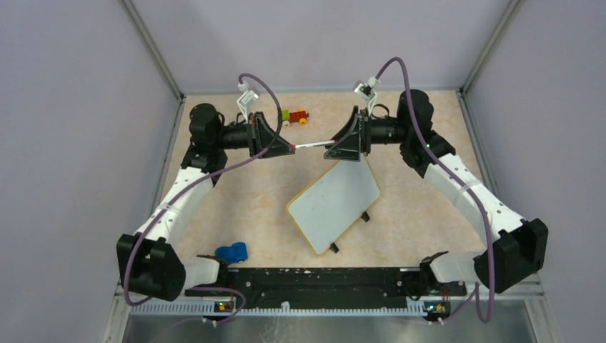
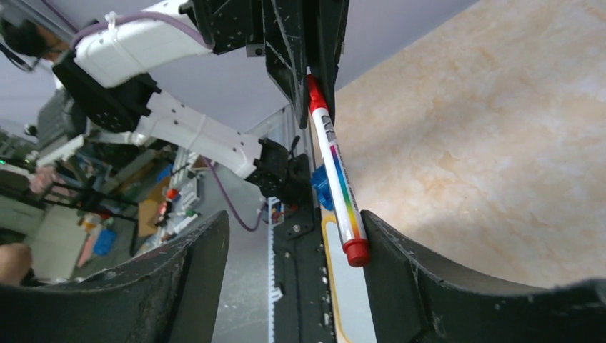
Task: Write a sentence on the whiteboard
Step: Open the pen cap from the whiteboard marker.
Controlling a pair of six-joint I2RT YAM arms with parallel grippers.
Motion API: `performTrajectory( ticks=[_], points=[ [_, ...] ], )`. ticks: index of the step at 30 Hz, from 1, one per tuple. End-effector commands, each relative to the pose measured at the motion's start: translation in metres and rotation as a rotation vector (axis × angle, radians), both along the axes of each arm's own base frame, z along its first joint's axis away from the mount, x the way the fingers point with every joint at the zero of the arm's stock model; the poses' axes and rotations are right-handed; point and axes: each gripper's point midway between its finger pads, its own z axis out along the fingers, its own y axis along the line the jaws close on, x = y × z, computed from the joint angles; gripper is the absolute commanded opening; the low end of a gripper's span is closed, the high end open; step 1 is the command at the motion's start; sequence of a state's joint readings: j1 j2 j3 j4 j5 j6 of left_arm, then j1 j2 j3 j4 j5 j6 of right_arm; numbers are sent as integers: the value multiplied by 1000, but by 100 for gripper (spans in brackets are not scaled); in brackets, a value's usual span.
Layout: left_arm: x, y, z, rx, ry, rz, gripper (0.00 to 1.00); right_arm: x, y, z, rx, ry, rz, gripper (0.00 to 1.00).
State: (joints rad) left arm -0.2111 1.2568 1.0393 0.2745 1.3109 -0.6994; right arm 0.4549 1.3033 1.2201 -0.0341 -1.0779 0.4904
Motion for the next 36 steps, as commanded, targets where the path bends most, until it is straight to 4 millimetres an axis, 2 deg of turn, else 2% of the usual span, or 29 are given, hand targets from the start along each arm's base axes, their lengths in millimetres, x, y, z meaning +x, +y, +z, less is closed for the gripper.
performTrajectory(
  ticks=[1,6,20,26,30,36],
  points=[
    [-1,-3,21,-41,-71,8,0,6,5,26,67,-18,-25,61],
    [1,-9,18,-43,-49,10,0,13,13,23,71,21,-58,50],
    [0,-23,16,-39,-25,-16,0,17,27,22,52,19,-67,35],
    [1,-27,14,-32,-21,-17,0,14,30,24,53,18,-53,34],
    [1,-27,17,-35,-26,-16,0,12,31,24,52,20,-48,30],
    [2,-27,18,-43,-24,-7,0,12,32,22,54,30,-44,30]
  ],
)
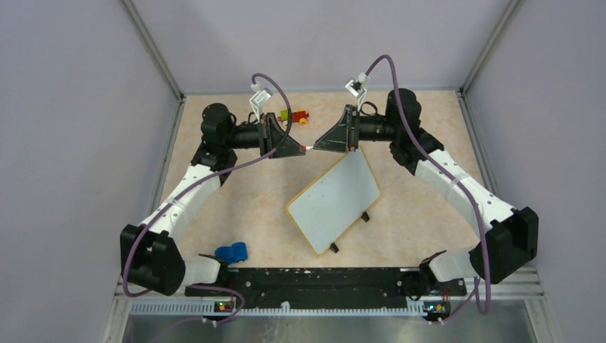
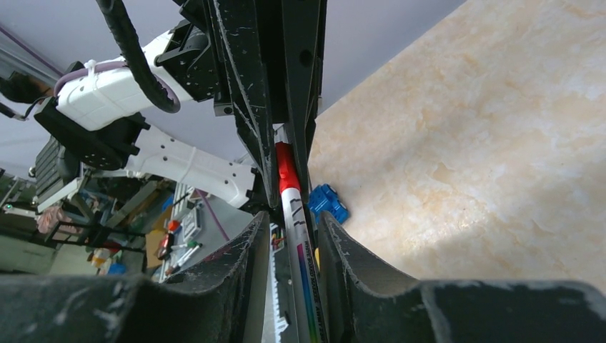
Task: Write a sentence on the whiteboard
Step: Open the pen cap from the whiteboard marker.
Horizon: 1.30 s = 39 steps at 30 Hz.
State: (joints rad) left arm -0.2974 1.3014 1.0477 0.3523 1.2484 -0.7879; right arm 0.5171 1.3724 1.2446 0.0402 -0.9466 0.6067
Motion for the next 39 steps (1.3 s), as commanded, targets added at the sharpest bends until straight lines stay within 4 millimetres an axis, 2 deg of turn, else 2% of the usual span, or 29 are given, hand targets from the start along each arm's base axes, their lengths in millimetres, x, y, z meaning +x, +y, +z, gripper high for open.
performTrajectory(
  ticks=[1,6,10,17,24,28,29,34,39],
  points=[
    [4,-2,16,-25,-68,25,0,-6,7,23,42,-52,28,30],
    [4,-2,17,-26,-73,17,0,-7,7,19,32,-43,32,37],
    [4,-2,16,-21,-78,25,0,-8,6,17,22,-49,32,37],
    [5,-2,18,-19,-80,28,0,-10,5,17,23,-52,39,26],
    [6,-3,16,-10,-69,31,0,-12,9,21,34,-53,58,23],
    [7,-4,15,-11,-64,29,0,-12,11,23,35,-53,67,2],
    [7,-3,14,-11,-61,29,0,-11,10,23,33,-52,66,0],
    [6,3,11,-7,-62,45,0,-4,1,27,30,-66,42,0],
    [21,27,9,-1,-39,107,0,11,-20,25,13,-65,-16,0]
  ],
)
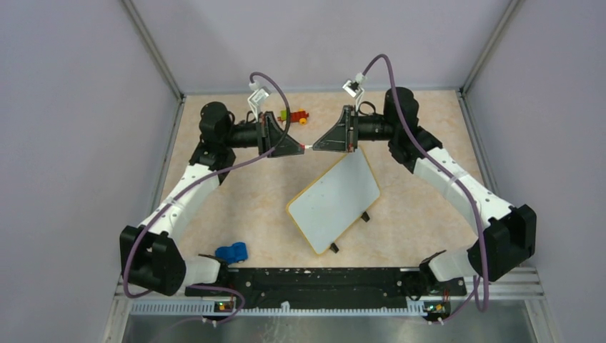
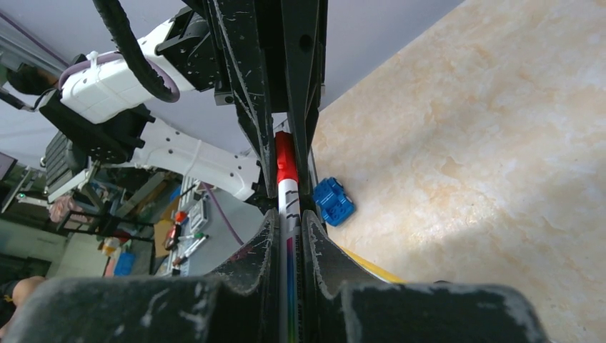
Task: Write a sentence on the whiteboard
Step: Open the pen cap from the whiteboard marker, then place the pen cap at the center of the board.
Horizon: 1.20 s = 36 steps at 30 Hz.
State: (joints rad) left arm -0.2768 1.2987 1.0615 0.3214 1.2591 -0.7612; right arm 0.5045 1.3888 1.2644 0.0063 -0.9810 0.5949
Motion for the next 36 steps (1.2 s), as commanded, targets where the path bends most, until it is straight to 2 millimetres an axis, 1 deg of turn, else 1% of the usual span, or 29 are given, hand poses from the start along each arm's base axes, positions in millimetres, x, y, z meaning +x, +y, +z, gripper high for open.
performTrajectory(
  ticks=[1,8,10,12,13,17,18,20,23,25,28,31,34,36],
  points=[
    [20,26,7,-7,-19,107,0,12,-23,26,20,-75,-50,0],
    [29,53,-1,-16,6,163,0,38,-64,24,16,-67,-157,0],
    [33,60,-5,-6,10,177,0,42,-74,24,12,-72,-177,0],
    [44,69,-9,30,7,220,0,44,-82,21,-5,-74,-194,0],
    [52,73,-15,68,-12,256,0,45,-85,19,-18,-76,-202,0],
    [76,95,-58,354,-66,415,0,43,-95,4,-111,-125,-211,0],
    [81,107,-77,466,-61,463,0,40,-97,1,-133,-139,-203,0],
    [89,131,-103,642,-55,543,0,34,-100,-7,-177,-156,-180,0],
    [91,163,-141,867,-33,592,0,25,-105,-19,-229,-173,-146,0],
    [87,175,-163,977,-16,581,0,19,-108,-28,-261,-190,-121,0],
    [80,186,-191,1122,7,544,0,10,-112,-41,-293,-196,-97,0],
    [74,187,-210,1230,3,507,0,3,-115,-50,-308,-214,-97,0],
    [74,189,-233,1349,5,472,2,0,-117,-54,-316,-227,-102,0],
    [74,192,-248,1426,46,452,2,-3,-117,-56,-315,-230,-100,0]
  ],
)
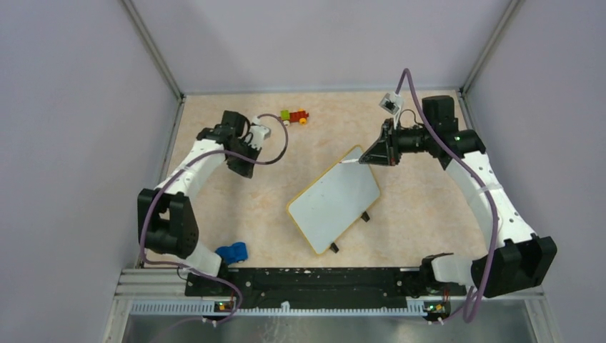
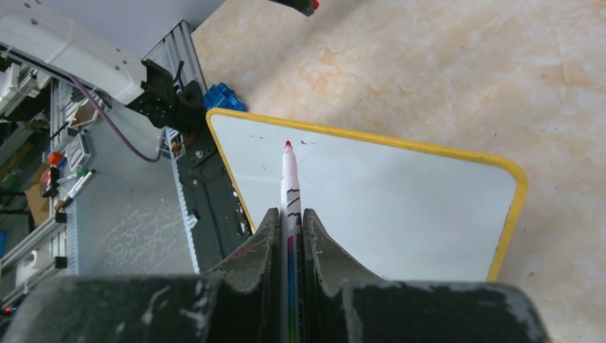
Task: Write a sentence on the whiteboard
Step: Place the pen cap at the center of the board.
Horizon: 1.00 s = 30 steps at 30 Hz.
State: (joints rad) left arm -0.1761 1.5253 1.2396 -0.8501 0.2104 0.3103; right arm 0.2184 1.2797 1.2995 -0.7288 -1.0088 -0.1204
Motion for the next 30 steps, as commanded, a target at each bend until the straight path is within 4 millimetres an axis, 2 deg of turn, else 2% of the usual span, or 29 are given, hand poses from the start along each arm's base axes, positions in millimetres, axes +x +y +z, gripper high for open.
performTrajectory(
  ticks=[1,4,7,14,21,24,30],
  points=[
    [-2,21,-35,220,90,-7,2,-10,-5,5,-7,-92,23,0],
    [5,25,-55,279,105,4,2,-13,-5,-1,-9,-88,24,0],
    [7,19,-68,273,131,-4,3,-20,-6,-6,-12,-80,40,0],
    [-2,10,-100,259,208,-21,7,-35,-3,-20,-18,-77,77,0],
    [-9,15,-123,326,250,-30,11,-37,3,-21,-13,-80,95,0],
    [-11,14,-127,322,266,-35,16,-37,4,-22,-23,-88,102,0],
    [-14,9,-123,303,274,-50,36,-38,4,-26,-42,-98,117,0]
  ],
)
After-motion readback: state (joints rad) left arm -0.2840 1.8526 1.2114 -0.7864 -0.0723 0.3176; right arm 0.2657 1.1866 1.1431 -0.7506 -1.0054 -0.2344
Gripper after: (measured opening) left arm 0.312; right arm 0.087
